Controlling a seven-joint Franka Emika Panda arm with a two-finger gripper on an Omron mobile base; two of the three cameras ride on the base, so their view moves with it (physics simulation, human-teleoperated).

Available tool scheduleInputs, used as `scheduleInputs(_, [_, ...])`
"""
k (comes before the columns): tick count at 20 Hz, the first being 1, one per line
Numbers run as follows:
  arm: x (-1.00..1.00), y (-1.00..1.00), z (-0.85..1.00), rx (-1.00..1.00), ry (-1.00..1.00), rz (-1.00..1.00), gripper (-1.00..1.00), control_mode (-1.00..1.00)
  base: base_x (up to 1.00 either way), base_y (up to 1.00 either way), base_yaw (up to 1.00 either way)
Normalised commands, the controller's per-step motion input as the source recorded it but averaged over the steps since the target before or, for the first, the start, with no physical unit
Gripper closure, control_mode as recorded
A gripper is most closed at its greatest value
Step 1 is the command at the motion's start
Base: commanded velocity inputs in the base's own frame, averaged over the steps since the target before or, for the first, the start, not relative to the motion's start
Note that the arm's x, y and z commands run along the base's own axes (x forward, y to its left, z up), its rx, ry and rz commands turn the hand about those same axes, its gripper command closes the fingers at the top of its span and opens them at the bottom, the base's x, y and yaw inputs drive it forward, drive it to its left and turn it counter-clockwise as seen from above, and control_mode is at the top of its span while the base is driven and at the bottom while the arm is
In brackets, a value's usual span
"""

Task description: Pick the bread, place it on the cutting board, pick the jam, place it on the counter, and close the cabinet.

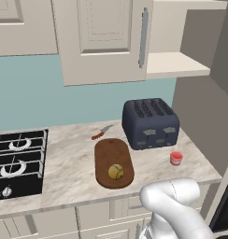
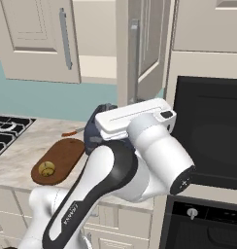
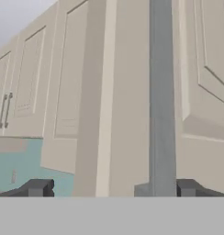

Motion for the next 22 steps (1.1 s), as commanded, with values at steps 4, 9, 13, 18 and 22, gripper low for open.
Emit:
scheduleInputs(4, [0.16,0.32,-0.05,0.0,0.0,0.12,-1.0,-1.0,0.0,0.0,0.0])
scheduleInputs(9, [0.29,0.37,-0.15,0.0,0.0,0.08,-1.0,-1.0,0.0,0.0,0.0])
scheduleInputs(13, [0.3,0.37,-0.11,0.0,0.0,0.06,-1.0,-1.0,0.0,0.0,0.0])
scheduleInputs(18, [0.3,0.37,-0.06,0.0,0.0,0.02,-1.0,-1.0,0.0,0.0,0.0])
scheduleInputs(22, [0.34,0.31,-0.02,0.0,0.0,0.0,-1.0,-1.0,0.0,0.0,0.0])
